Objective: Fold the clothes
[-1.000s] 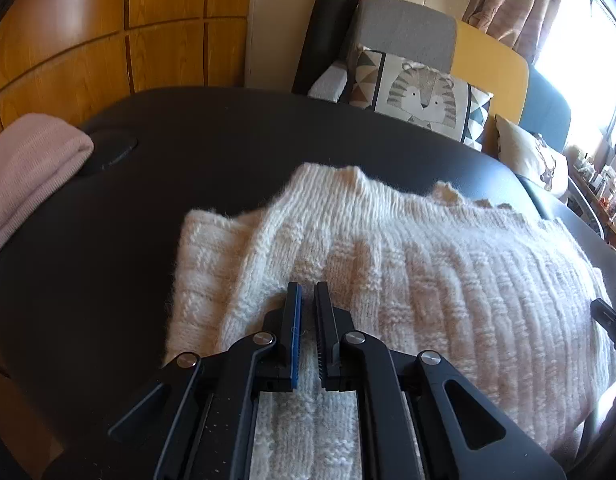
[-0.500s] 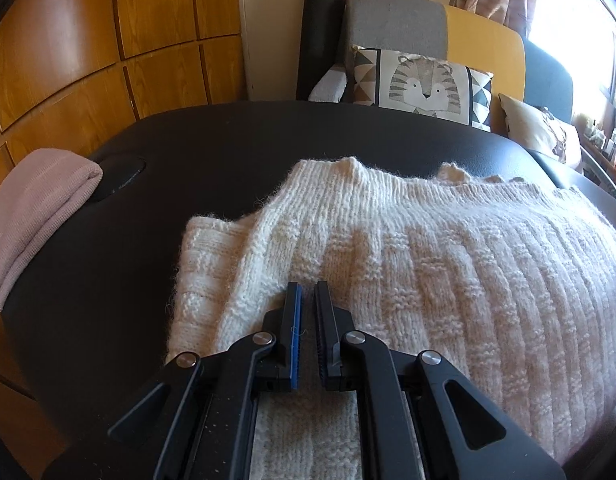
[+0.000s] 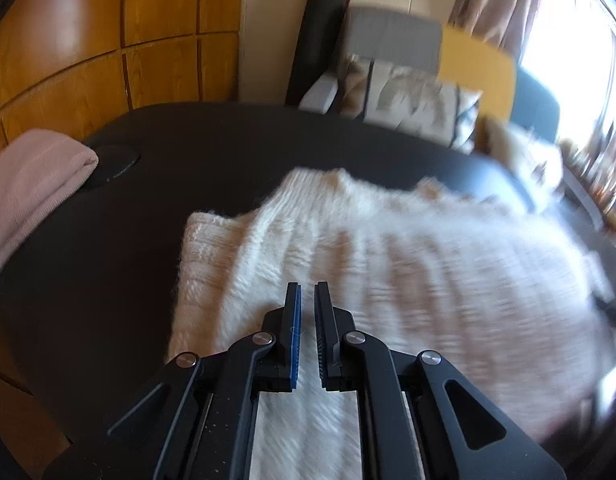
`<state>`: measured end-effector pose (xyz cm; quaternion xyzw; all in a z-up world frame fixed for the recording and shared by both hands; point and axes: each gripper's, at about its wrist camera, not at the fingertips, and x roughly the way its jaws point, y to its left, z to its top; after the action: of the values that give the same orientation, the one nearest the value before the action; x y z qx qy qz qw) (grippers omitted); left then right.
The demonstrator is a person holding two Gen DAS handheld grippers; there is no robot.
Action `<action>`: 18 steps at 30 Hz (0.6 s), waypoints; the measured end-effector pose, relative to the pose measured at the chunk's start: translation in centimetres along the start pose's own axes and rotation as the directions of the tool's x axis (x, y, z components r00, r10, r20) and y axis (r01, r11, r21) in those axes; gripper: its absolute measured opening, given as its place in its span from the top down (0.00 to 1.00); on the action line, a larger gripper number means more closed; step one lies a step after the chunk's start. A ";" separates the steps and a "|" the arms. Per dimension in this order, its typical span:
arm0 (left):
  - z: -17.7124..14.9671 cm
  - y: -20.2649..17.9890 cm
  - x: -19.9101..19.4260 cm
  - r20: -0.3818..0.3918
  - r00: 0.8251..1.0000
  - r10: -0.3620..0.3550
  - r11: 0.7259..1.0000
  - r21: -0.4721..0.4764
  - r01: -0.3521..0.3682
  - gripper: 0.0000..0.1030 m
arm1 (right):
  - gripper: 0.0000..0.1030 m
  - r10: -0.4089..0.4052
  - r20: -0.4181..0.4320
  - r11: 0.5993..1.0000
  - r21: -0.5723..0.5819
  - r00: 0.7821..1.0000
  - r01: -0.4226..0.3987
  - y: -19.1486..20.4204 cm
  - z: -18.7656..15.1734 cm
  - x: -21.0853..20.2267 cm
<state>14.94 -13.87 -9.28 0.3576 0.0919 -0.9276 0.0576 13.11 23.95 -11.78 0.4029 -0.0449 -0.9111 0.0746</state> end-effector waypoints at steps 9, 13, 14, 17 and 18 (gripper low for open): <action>-6.5 -9.8 0.3 -0.077 0.986 -0.149 0.909 0.381 0.167 0.91 | 0.78 0.190 -0.029 0.968 -0.162 0.981 -0.192 5.2 -1.9 -4.9; -8.7 -10.0 0.7 -0.085 0.989 -0.123 0.888 0.434 0.148 0.91 | 0.77 0.106 -0.098 0.968 -0.218 0.990 -0.125 6.3 -4.2 -3.8; -9.0 -9.8 0.5 -0.081 0.989 -0.127 0.884 0.442 0.150 0.91 | 0.77 0.113 -0.096 0.969 -0.209 0.989 -0.131 6.1 -4.8 -4.0; -9.5 -9.2 -0.3 -0.088 0.986 -0.138 0.880 0.446 0.163 0.91 | 0.77 0.174 -0.120 0.972 -0.139 0.977 -0.190 5.2 -5.7 -4.6; -9.5 -9.0 -0.5 -0.094 0.986 -0.141 0.879 0.446 0.168 0.91 | 0.77 0.197 -0.136 0.970 -0.118 0.971 -0.213 4.9 -5.8 -4.8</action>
<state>19.97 -3.06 -14.72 0.3796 -0.0965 -0.9142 -0.1041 21.08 19.80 -11.47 0.4456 -0.0214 -0.8729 0.1976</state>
